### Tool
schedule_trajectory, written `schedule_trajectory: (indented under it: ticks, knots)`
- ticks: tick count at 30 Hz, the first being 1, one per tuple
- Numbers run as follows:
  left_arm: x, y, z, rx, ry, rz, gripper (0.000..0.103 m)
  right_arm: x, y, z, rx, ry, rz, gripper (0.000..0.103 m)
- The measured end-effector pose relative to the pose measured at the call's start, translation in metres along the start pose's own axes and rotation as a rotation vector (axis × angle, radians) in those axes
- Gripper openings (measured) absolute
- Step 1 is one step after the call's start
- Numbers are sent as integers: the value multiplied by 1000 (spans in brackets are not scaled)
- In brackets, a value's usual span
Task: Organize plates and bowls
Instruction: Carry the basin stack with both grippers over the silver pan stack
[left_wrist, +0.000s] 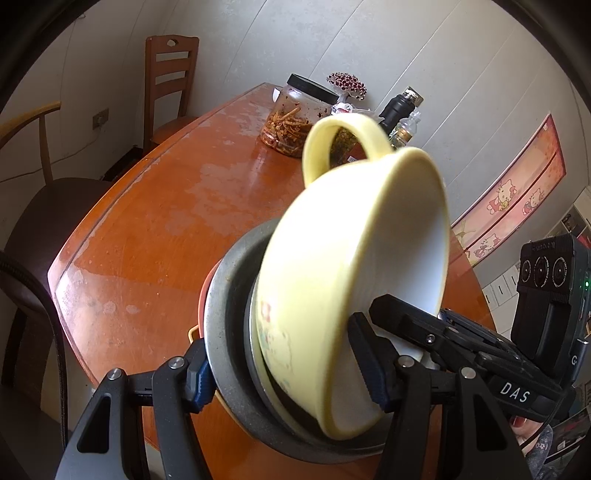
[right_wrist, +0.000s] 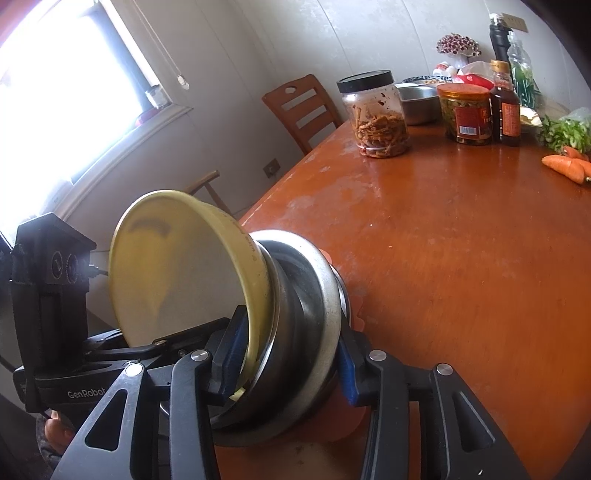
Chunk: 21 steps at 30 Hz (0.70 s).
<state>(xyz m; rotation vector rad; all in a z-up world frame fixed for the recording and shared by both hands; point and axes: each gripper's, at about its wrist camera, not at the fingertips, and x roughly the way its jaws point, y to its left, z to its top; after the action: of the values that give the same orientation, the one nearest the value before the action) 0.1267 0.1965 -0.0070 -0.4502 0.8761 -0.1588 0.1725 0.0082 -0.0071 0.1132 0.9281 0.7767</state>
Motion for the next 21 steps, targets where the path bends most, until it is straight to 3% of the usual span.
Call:
schedule_trajectory:
  ticks: [15,21]
  knots:
    - [-3,-3,-3,22,1,20,64,-7,5,-2,-14,-11,0,56]
    - [-7,-6,-4,39,-9,39,64,-18,13,-3,-76,-74,-73,63]
